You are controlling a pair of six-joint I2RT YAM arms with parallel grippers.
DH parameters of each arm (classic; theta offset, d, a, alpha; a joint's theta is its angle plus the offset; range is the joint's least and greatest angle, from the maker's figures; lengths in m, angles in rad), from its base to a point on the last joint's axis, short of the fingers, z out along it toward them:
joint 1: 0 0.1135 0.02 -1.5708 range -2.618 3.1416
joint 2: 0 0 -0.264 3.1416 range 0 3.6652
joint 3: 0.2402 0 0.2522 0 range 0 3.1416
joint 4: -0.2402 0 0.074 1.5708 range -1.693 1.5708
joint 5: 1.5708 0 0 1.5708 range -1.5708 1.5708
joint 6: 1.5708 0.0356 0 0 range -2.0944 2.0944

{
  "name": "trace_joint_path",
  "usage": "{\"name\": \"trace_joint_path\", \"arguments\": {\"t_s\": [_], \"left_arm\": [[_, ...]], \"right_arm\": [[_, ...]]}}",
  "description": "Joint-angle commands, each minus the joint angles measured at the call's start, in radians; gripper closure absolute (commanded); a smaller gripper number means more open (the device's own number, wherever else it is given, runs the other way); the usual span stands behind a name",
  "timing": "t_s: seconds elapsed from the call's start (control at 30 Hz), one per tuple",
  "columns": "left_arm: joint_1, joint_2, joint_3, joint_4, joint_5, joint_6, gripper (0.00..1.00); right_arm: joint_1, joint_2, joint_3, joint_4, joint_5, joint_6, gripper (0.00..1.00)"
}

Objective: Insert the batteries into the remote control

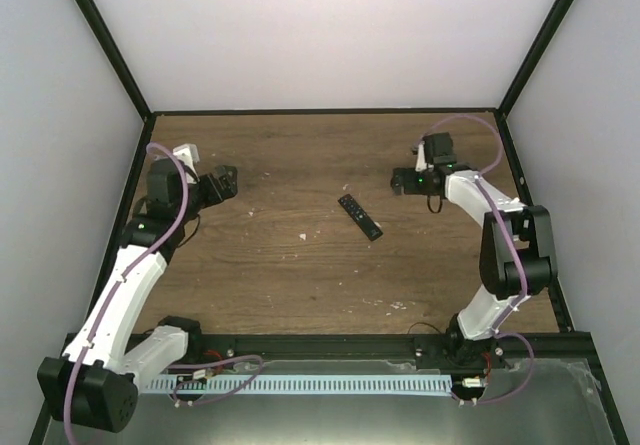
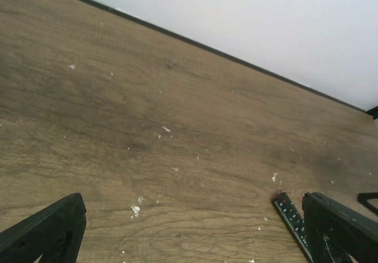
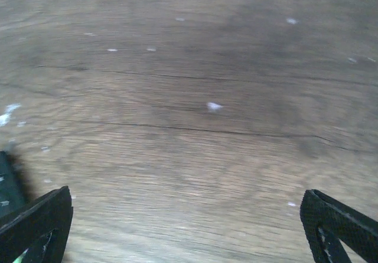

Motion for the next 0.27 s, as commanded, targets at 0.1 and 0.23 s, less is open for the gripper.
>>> {"name": "trace_joint_path", "arguments": {"t_s": [0.1,0.23], "left_arm": [[0.006,0.037,0.028,-0.014,-0.02,0.023,0.0],[0.006,0.045,0.028,-0.014,-0.018,0.029,0.0]], "right_arm": [[-0.13,0.001,-0.066,0.044,-0.046,0.009,0.0],[-0.136,-0.002,-0.077,0.049,-0.039,0.002,0.0]]}}
